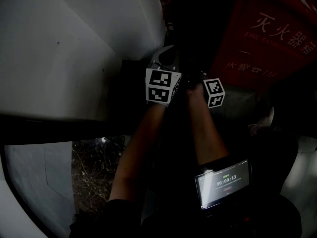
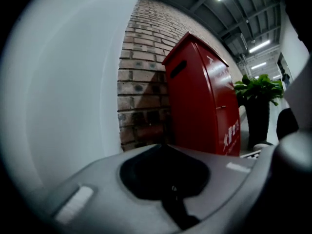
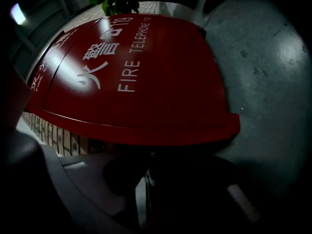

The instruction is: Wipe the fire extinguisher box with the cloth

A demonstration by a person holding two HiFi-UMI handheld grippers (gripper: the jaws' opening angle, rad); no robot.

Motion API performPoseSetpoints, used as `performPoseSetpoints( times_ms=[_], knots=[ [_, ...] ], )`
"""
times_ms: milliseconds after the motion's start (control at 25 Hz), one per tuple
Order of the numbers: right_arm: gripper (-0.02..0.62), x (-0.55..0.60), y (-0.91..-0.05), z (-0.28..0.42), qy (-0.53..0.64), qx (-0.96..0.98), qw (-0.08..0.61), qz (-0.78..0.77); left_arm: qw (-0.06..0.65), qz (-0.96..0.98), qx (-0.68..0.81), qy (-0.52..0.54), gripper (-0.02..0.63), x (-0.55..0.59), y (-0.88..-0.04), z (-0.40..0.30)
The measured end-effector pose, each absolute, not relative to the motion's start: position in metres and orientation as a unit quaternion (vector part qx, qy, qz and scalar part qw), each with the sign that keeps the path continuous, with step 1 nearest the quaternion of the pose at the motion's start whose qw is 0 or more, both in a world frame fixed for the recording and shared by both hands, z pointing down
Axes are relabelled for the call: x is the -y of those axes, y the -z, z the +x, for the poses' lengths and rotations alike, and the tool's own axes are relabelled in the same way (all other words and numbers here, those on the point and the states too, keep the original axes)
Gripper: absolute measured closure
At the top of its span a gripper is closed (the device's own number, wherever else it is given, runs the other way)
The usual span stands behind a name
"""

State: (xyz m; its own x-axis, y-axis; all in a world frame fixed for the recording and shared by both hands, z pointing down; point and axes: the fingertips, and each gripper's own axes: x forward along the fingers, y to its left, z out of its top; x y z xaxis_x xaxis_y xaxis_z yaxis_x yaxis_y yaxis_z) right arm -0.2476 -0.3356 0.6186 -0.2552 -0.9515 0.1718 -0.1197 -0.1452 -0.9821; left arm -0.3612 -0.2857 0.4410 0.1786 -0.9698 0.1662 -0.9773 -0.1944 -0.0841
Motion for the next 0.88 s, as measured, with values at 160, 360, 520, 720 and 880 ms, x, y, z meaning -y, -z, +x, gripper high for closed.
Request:
performPoseSetpoints(
  times_ms=[160,360,520,720,880],
  knots=[
    [0.546,0.334,-0.643,-0.249,0.584,-0.54,0.348,-0.497,0.028,0.769,0.632,-0.093,0.606,0.292,-0.454,-0.357],
    [0.546,0.333,-0.671,-0.249,0.597,-0.531,0.335,-0.499,0.038,0.769,0.631,-0.094,0.606,0.298,-0.468,-0.351],
    [0.546,0.332,-0.686,-0.25,0.605,-0.527,0.324,-0.501,0.046,0.769,0.63,-0.095,0.606,0.299,-0.478,-0.347],
    [0.546,0.333,-0.694,-0.249,0.608,-0.529,0.319,-0.499,0.052,0.768,0.631,-0.097,0.606,0.298,-0.483,-0.344],
    [0.546,0.331,-0.691,-0.251,0.596,-0.553,0.299,-0.5,0.049,0.765,0.634,-0.1,0.606,0.296,-0.48,-0.345]
  ],
)
